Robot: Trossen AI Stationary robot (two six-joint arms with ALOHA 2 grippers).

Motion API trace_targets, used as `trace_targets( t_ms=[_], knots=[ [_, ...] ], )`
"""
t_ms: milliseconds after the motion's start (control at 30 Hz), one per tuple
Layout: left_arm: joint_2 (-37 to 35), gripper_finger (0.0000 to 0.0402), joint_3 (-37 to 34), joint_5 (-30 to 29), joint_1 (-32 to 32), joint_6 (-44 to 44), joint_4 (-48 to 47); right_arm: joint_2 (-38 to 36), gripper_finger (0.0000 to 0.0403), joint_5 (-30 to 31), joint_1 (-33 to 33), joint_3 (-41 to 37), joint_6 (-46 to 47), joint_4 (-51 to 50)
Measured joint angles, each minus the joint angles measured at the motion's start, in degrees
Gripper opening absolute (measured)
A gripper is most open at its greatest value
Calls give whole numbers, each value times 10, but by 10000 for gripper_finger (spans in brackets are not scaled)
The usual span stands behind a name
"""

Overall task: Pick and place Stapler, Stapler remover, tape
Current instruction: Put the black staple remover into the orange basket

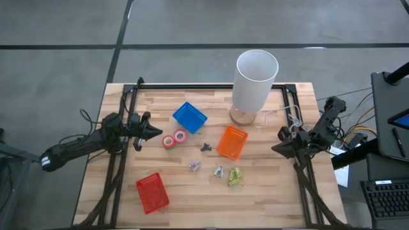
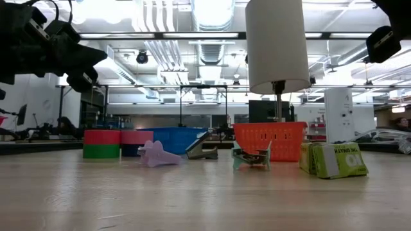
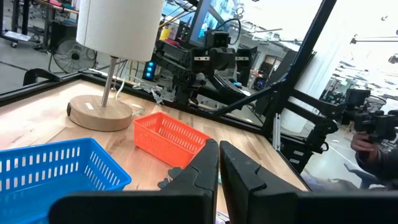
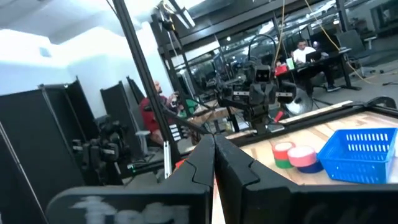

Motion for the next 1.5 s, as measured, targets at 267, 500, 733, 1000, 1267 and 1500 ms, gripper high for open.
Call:
trace_targets(
  t_ms=[267,500,733,1000,1267,1500],
  knots=[
    [0,18,0,0,0,0,0,98,8,0,-18,0,25,66],
    [0,21,0,0,0,0,0,259,8,-3,-66,1,28,229],
    [0,20,0,0,0,0,0,463,8,-29,-128,95,42,249],
    [0,19,0,0,0,0,0,681,11,-69,-233,288,44,170],
    [0,19,0,0,0,0,0,806,105,-191,-326,470,41,-69],
    [0,21,0,0,0,0,-3,908,239,-202,-360,626,-66,-278]
  ],
)
